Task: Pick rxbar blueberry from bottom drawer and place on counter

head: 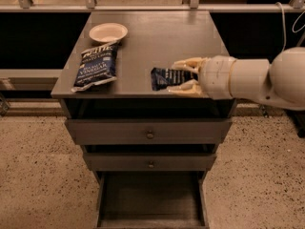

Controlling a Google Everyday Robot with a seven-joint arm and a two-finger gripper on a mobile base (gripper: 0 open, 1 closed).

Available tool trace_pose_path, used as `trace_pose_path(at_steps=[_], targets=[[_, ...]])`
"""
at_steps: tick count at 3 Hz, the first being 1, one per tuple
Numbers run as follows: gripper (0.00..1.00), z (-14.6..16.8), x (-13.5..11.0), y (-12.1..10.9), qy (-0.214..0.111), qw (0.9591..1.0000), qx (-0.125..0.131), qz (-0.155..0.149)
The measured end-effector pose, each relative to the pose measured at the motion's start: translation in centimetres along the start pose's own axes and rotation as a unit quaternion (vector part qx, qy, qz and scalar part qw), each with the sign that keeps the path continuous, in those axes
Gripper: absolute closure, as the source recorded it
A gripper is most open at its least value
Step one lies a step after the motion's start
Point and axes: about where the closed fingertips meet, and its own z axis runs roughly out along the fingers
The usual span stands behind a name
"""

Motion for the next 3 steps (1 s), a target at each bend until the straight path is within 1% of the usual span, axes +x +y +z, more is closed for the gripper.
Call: trace_pose_path(at_steps=[1, 2, 3], targets=[[1.00, 0.6, 1.2, -5.3, 0.035, 0.9982, 0.033, 0.035], [1.00, -1.1, 5.2, -9.0, 0.087, 0.9835, 0.098, 0.125], [1.00, -0.7, 7.2, -9.7, 0.133, 0.9716, 0.087, 0.175]])
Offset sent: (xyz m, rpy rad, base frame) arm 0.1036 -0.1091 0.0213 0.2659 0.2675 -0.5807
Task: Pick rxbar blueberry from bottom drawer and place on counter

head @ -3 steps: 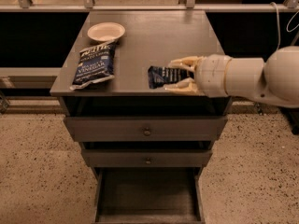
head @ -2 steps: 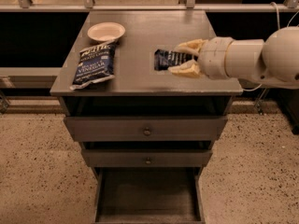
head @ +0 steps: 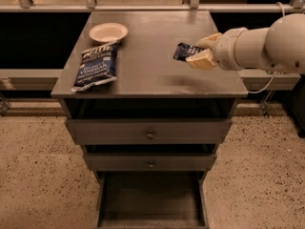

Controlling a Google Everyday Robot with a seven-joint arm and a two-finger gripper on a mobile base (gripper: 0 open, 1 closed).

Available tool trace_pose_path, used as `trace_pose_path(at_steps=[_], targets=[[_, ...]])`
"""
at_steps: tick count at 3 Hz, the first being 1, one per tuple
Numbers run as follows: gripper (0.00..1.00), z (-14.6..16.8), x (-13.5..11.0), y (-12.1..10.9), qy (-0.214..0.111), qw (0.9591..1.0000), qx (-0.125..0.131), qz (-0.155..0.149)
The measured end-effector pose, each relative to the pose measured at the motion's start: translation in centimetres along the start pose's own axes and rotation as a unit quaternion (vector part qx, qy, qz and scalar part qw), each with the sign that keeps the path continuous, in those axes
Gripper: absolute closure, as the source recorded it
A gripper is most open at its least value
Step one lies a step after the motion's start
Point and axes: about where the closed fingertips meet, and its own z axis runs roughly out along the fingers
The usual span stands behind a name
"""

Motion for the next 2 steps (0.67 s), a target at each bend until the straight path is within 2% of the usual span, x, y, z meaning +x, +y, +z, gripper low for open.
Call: trace_pose_path(at_steps=[1, 2], targets=[[1.00, 0.9, 1.4, 0.6, 0.026, 0.9974, -0.024, 0.062], [0.85, 1.8, 2.7, 1.6, 0.025, 0.9928, -0.043, 0.109]])
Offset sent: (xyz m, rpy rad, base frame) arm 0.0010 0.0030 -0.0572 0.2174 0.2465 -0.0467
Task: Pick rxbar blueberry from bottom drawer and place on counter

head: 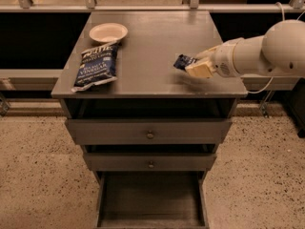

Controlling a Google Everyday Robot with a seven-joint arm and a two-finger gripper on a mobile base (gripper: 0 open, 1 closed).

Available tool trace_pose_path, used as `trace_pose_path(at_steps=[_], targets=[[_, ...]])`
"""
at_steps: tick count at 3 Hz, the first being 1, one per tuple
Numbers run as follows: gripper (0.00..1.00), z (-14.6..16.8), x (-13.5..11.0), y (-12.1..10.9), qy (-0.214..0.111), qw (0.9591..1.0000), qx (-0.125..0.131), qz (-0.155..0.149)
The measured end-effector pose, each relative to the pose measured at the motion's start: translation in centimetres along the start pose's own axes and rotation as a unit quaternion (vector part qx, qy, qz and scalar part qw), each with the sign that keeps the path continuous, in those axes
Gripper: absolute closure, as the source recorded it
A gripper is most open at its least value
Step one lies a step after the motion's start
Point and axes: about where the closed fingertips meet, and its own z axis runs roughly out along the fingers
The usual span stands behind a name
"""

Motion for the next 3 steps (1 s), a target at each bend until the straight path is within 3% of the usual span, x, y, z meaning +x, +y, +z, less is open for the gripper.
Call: trace_pose_path(at_steps=[1, 3], targets=[[0.55, 1.47, 0.73, 1.55, 0.007, 0.9988, -0.049, -0.003], [0.01, 1.44, 0.53, 1.80, 0.004, 0.9987, -0.051, -0.002]])
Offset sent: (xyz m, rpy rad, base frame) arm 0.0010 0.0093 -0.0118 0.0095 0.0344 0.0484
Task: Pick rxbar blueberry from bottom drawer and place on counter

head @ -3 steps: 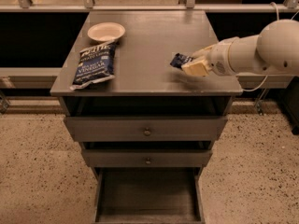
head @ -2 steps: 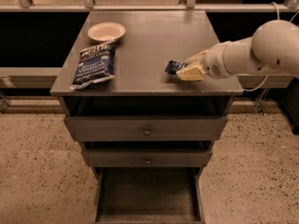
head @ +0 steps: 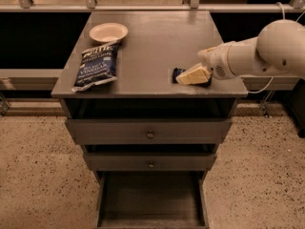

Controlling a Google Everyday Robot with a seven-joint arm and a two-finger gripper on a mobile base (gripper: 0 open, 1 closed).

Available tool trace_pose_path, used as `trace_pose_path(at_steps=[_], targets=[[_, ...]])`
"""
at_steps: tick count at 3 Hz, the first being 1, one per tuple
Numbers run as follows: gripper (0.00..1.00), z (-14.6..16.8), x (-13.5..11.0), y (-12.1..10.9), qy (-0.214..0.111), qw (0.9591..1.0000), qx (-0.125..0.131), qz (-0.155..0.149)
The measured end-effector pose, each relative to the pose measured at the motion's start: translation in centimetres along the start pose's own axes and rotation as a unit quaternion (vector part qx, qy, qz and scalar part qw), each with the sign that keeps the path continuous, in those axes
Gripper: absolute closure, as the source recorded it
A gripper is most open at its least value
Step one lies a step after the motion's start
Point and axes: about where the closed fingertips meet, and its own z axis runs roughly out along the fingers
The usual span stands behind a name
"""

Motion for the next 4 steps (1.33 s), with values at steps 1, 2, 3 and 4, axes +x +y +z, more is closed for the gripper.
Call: trace_pose_path(at_steps=[1, 2, 3, 4], targets=[[0.00, -0.6, -0.1, 0.2, -0.009, 0.9999, -0.013, 0.004], [0.00, -3.4, 1.0, 0.6, 0.040, 0.9990, -0.021, 0.003], [0.00, -7.4, 3.5, 0.8, 0.141, 0.9898, 0.017, 0.008], [0.00, -8.2, 4.5, -0.1, 0.162, 0.9858, 0.041, 0.019]])
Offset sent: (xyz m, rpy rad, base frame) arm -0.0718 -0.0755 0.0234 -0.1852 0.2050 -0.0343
